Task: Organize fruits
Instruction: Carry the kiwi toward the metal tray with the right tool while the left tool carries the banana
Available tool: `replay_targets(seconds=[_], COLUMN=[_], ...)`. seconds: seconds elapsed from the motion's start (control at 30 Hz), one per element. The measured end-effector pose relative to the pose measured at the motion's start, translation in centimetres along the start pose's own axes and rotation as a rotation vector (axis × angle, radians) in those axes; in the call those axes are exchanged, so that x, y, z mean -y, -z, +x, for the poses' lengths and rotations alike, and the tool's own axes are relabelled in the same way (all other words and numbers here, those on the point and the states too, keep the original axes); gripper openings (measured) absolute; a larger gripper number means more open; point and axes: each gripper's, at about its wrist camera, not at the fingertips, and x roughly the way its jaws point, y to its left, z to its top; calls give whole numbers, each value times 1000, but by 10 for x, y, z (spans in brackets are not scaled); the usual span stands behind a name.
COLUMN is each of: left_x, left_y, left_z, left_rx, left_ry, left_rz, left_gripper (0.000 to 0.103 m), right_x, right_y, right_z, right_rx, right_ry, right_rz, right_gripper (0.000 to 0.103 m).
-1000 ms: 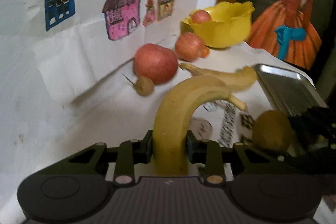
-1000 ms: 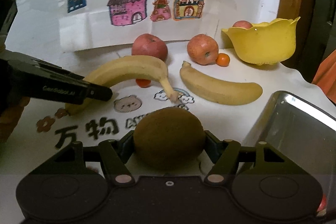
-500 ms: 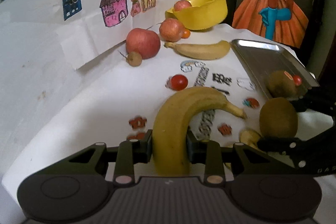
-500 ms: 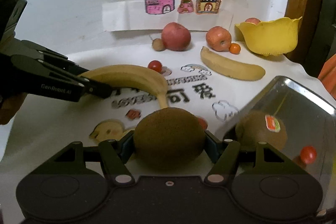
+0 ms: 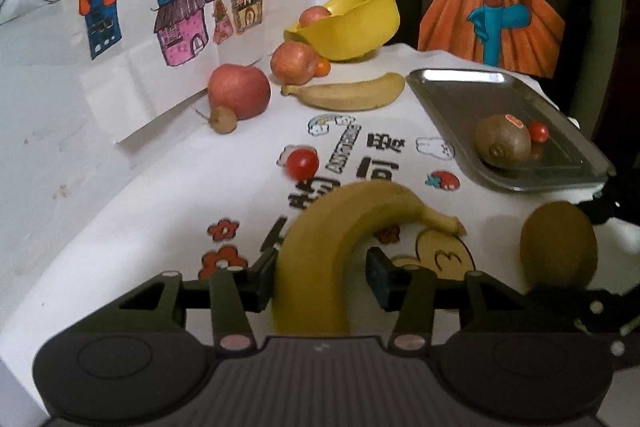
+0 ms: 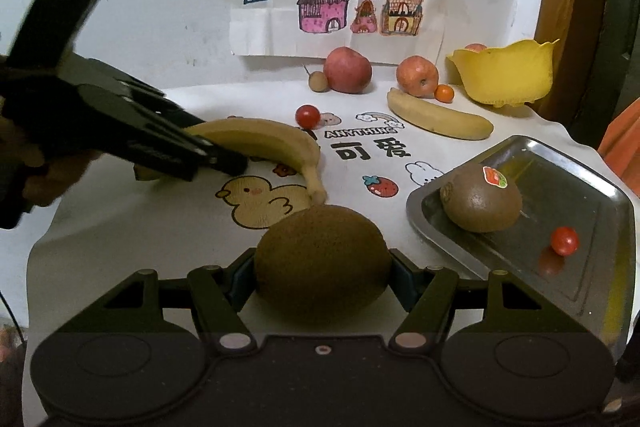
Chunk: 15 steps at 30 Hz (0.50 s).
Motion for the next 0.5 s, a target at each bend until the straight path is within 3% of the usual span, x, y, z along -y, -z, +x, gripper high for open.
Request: replay_targets(seconds=[0.2, 0.27, 0.5], left_x=[3, 3, 12], left_y=[1, 2, 5], left_z=[1, -1, -9], left_rx=[17, 19, 12], left_ry=[11, 13, 39], left_rz=[17, 19, -1], left_gripper=[51, 45, 38], right_x=[3, 4, 5], right_y=[6, 7, 9], right_z=[0, 1, -3], right_rx=[37, 47, 56], right_ry=[-10, -11, -10], right_rz=[5, 9, 20], right_gripper=[70, 70, 70])
